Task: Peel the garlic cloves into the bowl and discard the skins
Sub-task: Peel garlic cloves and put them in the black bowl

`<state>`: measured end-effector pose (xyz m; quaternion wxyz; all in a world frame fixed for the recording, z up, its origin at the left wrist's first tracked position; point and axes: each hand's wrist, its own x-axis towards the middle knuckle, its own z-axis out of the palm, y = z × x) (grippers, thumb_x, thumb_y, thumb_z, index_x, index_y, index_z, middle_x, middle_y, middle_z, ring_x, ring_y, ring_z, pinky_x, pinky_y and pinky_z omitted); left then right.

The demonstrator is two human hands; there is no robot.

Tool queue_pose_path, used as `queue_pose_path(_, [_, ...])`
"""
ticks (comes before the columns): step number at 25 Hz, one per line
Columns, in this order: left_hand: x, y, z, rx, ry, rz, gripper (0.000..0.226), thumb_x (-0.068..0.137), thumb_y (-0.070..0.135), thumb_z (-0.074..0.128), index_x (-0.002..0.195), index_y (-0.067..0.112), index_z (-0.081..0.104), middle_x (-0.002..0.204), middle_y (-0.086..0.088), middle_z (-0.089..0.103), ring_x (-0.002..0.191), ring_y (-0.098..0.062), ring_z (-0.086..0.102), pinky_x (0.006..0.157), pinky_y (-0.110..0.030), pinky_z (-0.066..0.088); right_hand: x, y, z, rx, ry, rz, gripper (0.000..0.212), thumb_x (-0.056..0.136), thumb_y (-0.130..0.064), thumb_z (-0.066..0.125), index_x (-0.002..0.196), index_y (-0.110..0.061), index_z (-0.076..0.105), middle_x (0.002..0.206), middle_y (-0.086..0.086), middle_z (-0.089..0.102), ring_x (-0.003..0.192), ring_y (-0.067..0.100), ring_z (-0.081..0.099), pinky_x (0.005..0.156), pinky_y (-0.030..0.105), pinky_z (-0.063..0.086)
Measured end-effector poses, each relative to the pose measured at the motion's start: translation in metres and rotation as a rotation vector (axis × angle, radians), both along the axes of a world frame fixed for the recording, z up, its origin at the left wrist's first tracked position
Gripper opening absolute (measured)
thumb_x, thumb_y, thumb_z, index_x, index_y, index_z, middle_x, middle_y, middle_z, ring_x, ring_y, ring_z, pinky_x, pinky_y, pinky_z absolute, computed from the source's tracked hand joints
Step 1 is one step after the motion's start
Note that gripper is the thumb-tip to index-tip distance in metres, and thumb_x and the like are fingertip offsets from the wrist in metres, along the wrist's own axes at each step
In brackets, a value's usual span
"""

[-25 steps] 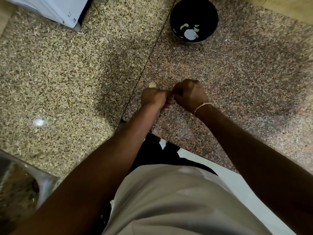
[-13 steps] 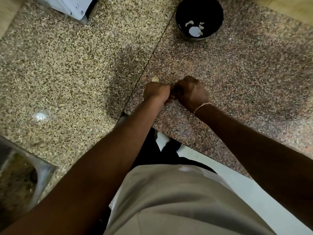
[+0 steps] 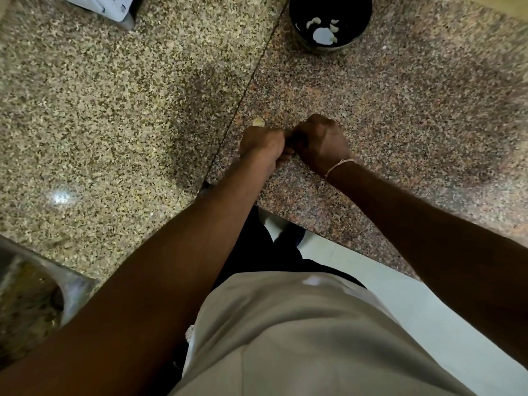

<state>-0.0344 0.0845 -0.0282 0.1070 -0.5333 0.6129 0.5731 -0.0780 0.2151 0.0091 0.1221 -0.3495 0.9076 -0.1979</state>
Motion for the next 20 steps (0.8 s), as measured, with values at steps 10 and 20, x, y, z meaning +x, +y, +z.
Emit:
queue_pose_path(10, [0.005,-0.003,-0.007,0.039,0.044,-0.058,0.022,0.088,0.021,0.081,0.079,0.001,0.078,0.063,-0.01,0.074,0.046,-0.02,0.067,0.047,-0.026,0.05,0.004,-0.001,-0.004,-0.011,0.017,-0.046,0.023,0.103,-0.019,0.051,0.104,-0.007,0.071,0.099,0.013,0.066,0.084,0.029,0.062,0.068,0.032,0.044])
queue_pose_path(20, [0.03,-0.003,0.008,0.165,0.312,-0.131,0.002,0.094,0.014,0.077,0.095,0.012,0.078,0.081,-0.01,0.08,0.066,-0.02,0.076,0.053,-0.028,0.057,0.019,0.015,-0.019,-0.3,-0.1,-0.209,0.013,0.096,-0.015,0.06,0.106,-0.01,0.068,0.099,0.005,0.068,0.087,0.019,0.061,0.073,0.03,0.051])
